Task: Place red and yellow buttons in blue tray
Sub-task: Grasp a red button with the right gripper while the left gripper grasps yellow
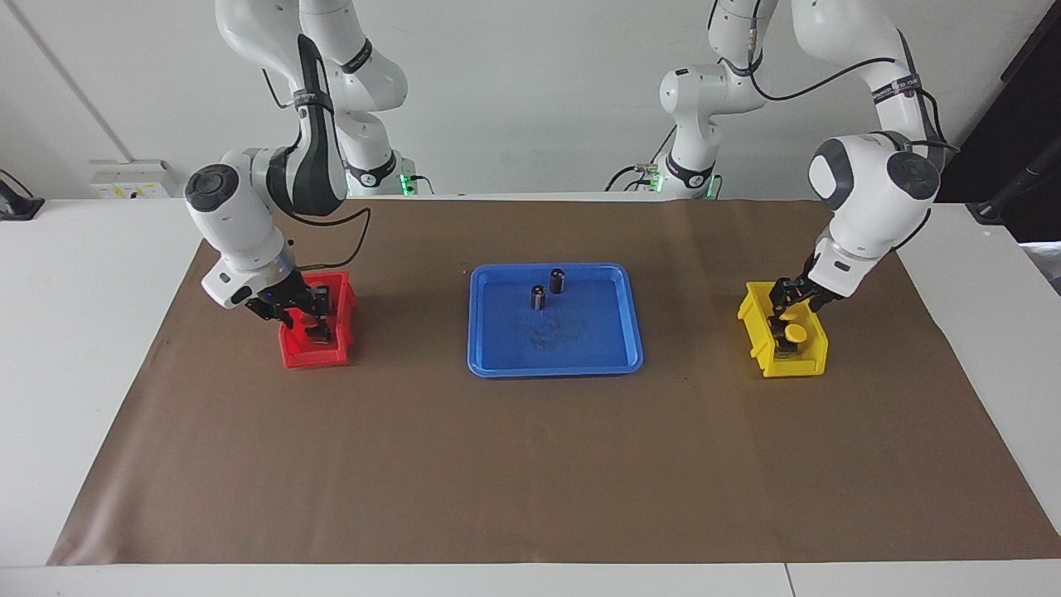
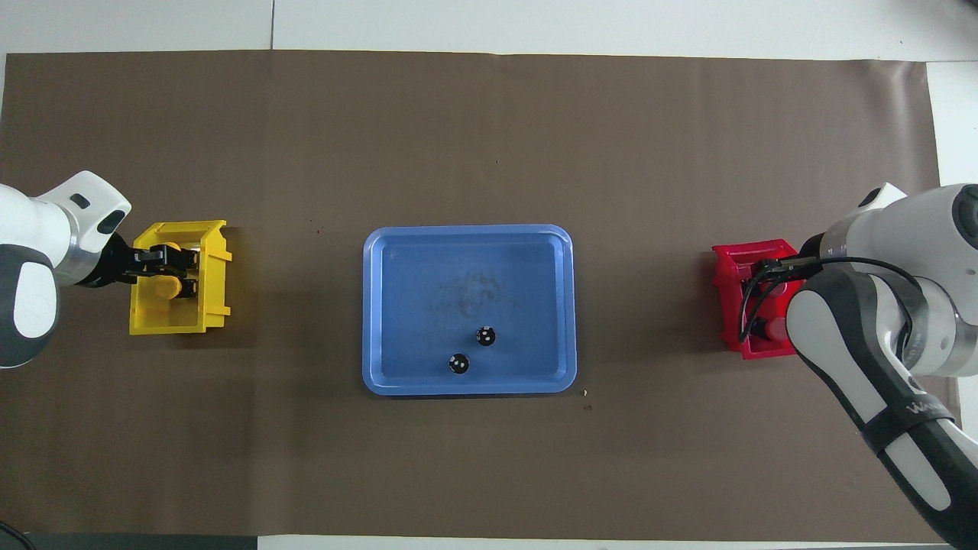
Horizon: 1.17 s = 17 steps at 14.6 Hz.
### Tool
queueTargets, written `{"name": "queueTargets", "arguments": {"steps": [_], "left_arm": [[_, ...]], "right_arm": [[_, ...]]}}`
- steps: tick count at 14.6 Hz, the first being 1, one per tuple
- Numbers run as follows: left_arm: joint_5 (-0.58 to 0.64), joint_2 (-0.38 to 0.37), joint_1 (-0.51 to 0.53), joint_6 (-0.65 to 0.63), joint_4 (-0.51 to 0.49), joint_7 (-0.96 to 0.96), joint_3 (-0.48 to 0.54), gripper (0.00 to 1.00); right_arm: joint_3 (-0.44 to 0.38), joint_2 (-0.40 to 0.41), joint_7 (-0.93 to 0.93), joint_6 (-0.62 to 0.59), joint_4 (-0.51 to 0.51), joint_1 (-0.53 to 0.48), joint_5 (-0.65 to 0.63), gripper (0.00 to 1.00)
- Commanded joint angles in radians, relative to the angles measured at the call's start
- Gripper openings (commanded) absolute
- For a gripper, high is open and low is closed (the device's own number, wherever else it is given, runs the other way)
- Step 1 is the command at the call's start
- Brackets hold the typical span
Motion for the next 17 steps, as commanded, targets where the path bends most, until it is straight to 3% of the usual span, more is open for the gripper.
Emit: {"name": "queueTargets", "arguments": {"steps": [1,7,12,15,17], "left_arm": [[-0.004,0.001,0.001,0.044,-0.034,0.0,0.01,0.74],[-0.004,0.011,-0.005,0.044,-0.047,-0.006,0.008,0.73],[-0.004,0.008,-0.009,0.041,-0.054,-0.002,0.01,0.73],[-0.004,0.006,-0.009,0.039,-0.055,-0.002,0.008,0.71],[-0.004,0.003,-0.009,0.033,-0.063,0.0,0.008,0.71]], "right_arm": [[0.005,-0.006,-0.036,0.029,-0.028,-0.003,0.019,0.59],[0.005,-0.015,-0.08,0.072,-0.067,-0.004,0.019,0.54],[0.003,-0.012,-0.12,0.062,-0.056,-0.004,0.019,0.27],[0.003,0.005,-0.146,-0.005,0.021,-0.006,0.017,0.27],[0.005,0.04,-0.146,-0.132,0.147,-0.004,0.017,0.27]]}}
